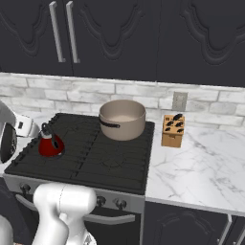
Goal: Pick the kettle from the counter and place it on a stove burner. Then turn the burner on.
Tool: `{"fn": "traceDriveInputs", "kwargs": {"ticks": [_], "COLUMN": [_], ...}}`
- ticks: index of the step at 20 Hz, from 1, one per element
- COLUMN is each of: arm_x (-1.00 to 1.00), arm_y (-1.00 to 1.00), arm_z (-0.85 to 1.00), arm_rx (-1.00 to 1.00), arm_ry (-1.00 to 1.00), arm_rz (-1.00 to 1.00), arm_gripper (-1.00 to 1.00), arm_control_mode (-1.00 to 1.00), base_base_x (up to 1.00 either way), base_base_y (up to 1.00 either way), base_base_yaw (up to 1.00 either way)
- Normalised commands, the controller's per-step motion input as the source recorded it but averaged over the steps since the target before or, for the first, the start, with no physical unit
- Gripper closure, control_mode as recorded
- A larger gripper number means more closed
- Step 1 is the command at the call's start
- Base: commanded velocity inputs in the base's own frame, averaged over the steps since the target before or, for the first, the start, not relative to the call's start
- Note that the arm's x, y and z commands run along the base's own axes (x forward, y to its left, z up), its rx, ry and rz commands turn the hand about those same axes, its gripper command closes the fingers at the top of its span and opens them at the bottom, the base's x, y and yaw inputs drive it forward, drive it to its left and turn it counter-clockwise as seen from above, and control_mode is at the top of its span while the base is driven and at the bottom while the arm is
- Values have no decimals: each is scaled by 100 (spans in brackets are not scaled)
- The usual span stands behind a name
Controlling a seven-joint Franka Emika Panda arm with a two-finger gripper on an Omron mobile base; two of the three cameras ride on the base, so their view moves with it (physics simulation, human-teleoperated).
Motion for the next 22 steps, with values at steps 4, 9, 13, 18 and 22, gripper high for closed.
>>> {"fn": "traceDriveInputs", "kwargs": {"ticks": [4,9,13,18,22], "arm_x": [-81,-98,-100,-84,-64], "arm_y": [82,61,44,12,-40], "arm_z": [-96,-100,-100,-100,-100], "arm_rx": [-20,-13,-12,-8,13], "arm_ry": [14,13,12,8,-15], "arm_rz": [11,10,9,8,5], "arm_gripper": [-100,-100,-100,-100,-100], "arm_control_mode": [-100,-100,-100,-100,-100], "base_base_x": [0,0,0,0,0], "base_base_y": [0,0,0,0,0], "base_base_yaw": [0,0,0,0,0]}}
